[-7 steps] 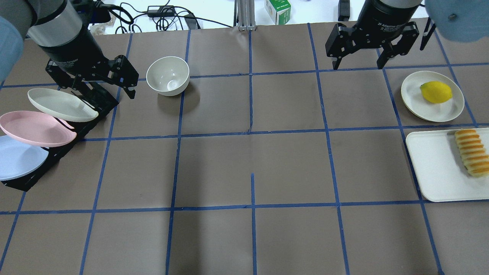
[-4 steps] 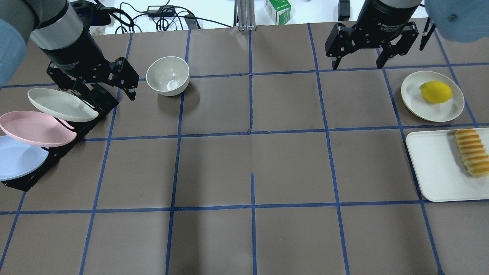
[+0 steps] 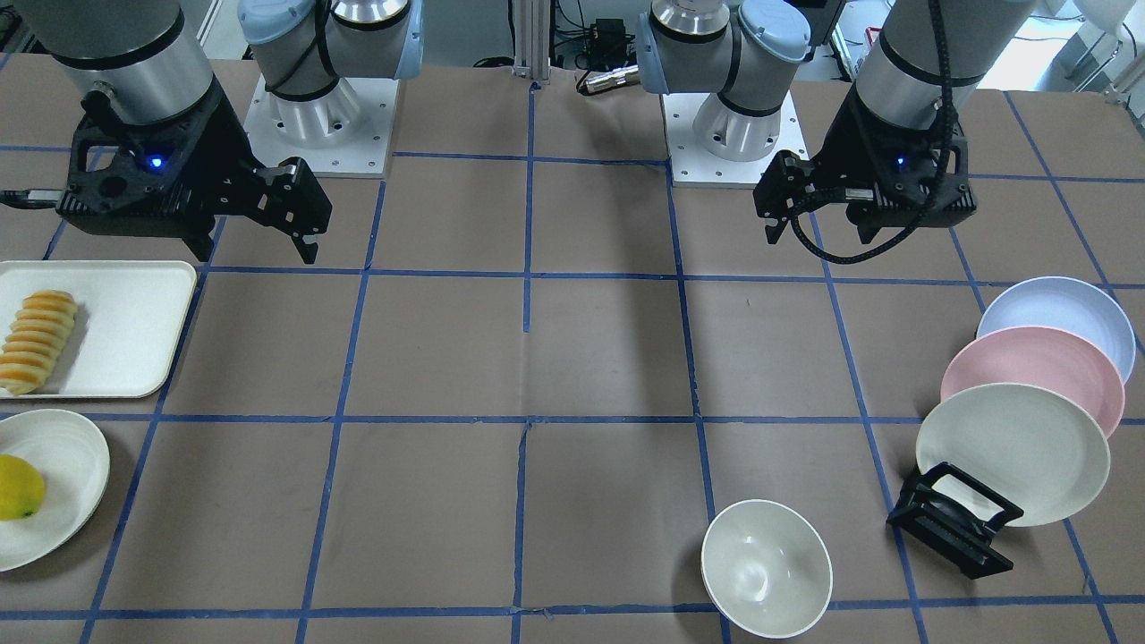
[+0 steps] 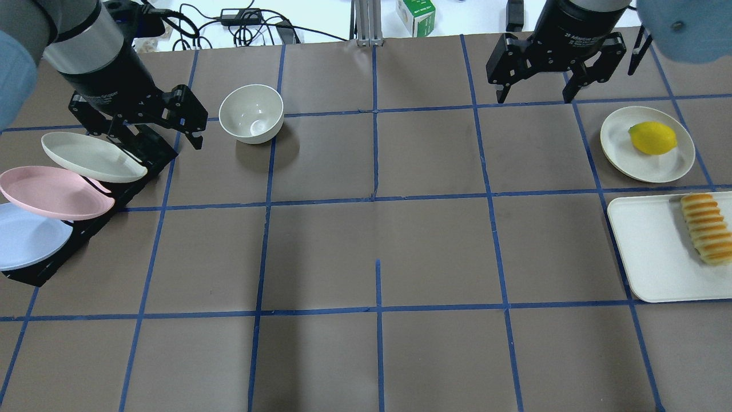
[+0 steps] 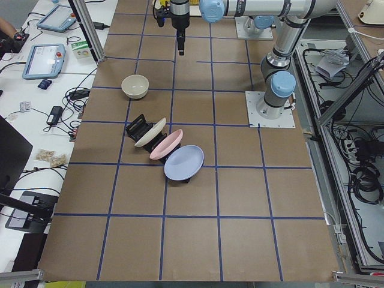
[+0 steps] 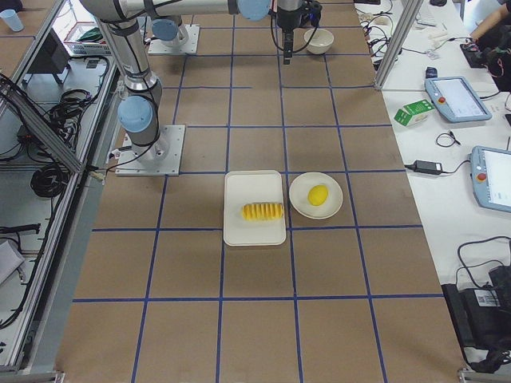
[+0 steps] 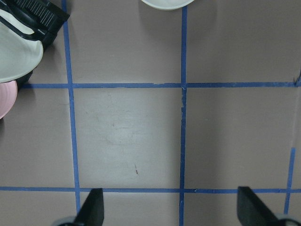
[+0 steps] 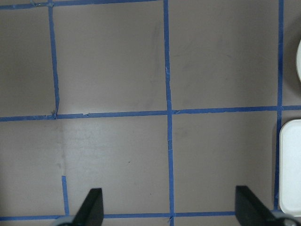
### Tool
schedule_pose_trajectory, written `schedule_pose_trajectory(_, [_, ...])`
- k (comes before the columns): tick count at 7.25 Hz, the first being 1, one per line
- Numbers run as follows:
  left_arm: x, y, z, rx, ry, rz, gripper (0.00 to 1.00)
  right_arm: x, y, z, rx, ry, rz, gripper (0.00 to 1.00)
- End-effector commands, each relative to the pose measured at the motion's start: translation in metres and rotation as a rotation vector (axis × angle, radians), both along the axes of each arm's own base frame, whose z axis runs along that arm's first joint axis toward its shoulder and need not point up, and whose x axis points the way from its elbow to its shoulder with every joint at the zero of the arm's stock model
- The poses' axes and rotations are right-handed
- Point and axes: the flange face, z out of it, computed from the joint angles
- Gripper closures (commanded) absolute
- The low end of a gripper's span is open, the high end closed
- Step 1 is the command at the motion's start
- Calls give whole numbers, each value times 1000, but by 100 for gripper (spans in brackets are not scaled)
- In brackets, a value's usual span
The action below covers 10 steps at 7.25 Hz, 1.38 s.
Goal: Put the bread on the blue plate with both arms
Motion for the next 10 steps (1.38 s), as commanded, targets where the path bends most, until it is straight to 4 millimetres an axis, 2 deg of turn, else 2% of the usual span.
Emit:
schedule_pose_trajectory(1, [-2, 1, 0, 0, 2, -5, 0, 0, 0, 0, 0, 0, 0, 0])
schedule_pose_trajectory(5, [-6, 5, 1, -1, 2, -31, 0, -2, 0, -1, 6, 0, -3, 0])
schedule_pose_trajectory(8, [-1, 0, -3, -10, 23, 2, 0, -2, 0, -1, 8, 0, -2, 0])
schedule_pose_trajectory(9, [4, -2, -3, -16, 13, -9, 0, -2, 0, -1, 6, 0, -2, 0])
schedule_pose_trajectory(10, [29, -6, -2, -17, 10, 41, 0, -2, 0, -1, 6, 0, -2, 0])
